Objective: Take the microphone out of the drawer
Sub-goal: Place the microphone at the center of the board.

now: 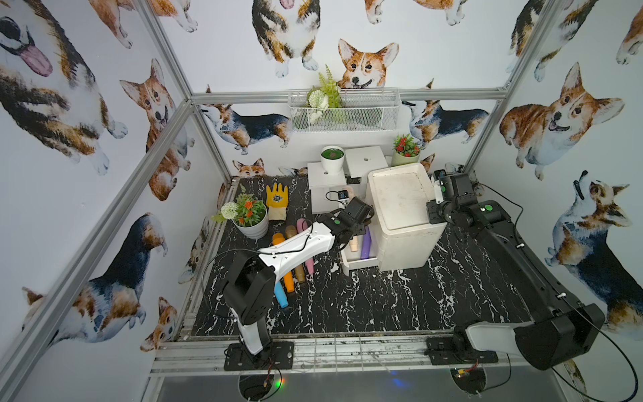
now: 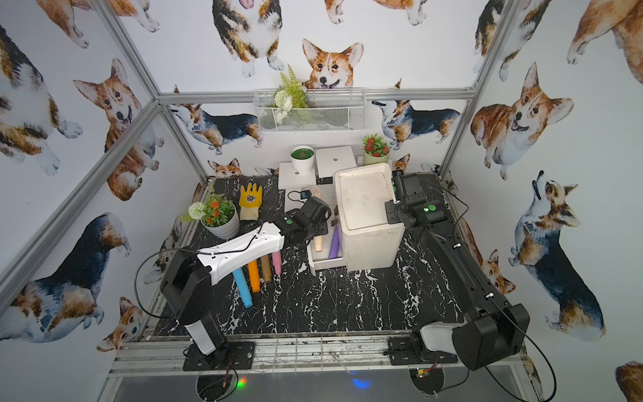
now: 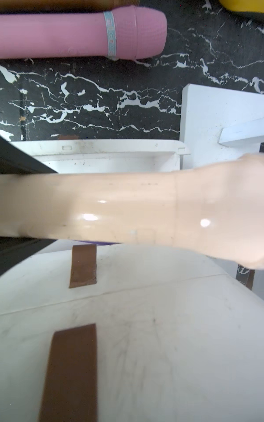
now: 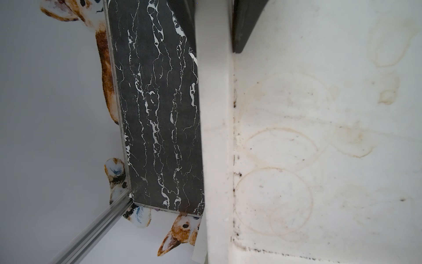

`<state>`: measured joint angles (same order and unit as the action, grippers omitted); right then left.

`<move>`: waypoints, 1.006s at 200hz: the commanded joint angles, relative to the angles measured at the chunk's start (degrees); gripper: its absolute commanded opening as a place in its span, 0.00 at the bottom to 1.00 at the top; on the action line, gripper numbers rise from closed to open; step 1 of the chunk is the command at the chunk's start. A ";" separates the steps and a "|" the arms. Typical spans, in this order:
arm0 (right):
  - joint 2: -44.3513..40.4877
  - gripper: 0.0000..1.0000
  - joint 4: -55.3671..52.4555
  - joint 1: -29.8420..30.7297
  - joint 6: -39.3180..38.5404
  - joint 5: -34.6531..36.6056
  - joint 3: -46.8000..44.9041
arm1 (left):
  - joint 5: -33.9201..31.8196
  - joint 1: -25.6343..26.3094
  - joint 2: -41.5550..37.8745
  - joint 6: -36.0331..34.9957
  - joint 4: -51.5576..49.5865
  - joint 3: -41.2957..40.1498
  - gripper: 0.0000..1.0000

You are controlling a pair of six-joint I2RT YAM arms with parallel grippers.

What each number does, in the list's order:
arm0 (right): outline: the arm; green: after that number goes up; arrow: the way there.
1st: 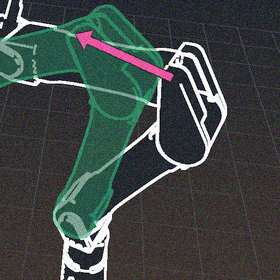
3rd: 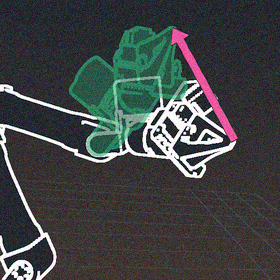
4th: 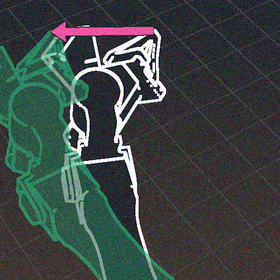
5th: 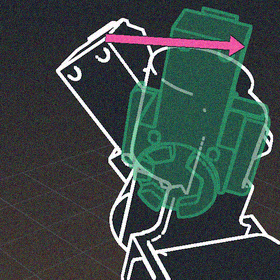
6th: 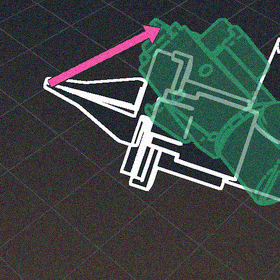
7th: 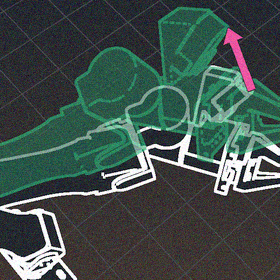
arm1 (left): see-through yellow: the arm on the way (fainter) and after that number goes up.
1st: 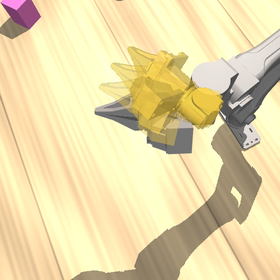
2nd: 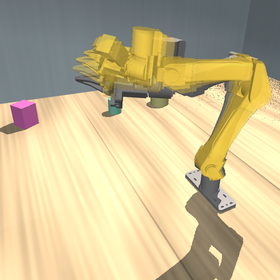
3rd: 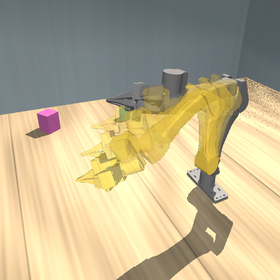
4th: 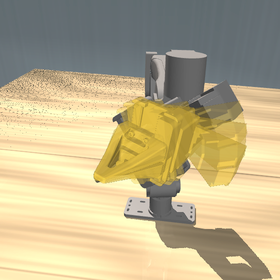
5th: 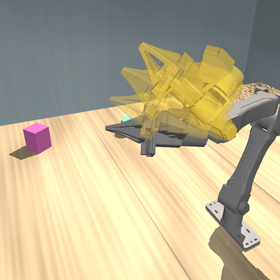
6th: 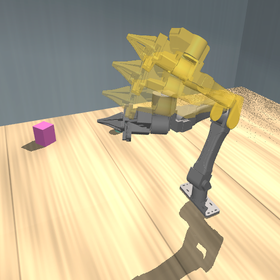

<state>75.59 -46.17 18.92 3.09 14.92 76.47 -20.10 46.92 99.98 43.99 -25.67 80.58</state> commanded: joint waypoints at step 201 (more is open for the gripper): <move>2.46 0.26 -14.91 1.12 -0.69 -5.78 -1.71 | 1.63 -9.20 -6.00 -0.32 1.01 -17.71 0.32</move>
<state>75.85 -46.13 19.40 3.60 15.25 76.53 -20.21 38.46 92.99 42.68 -26.09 63.64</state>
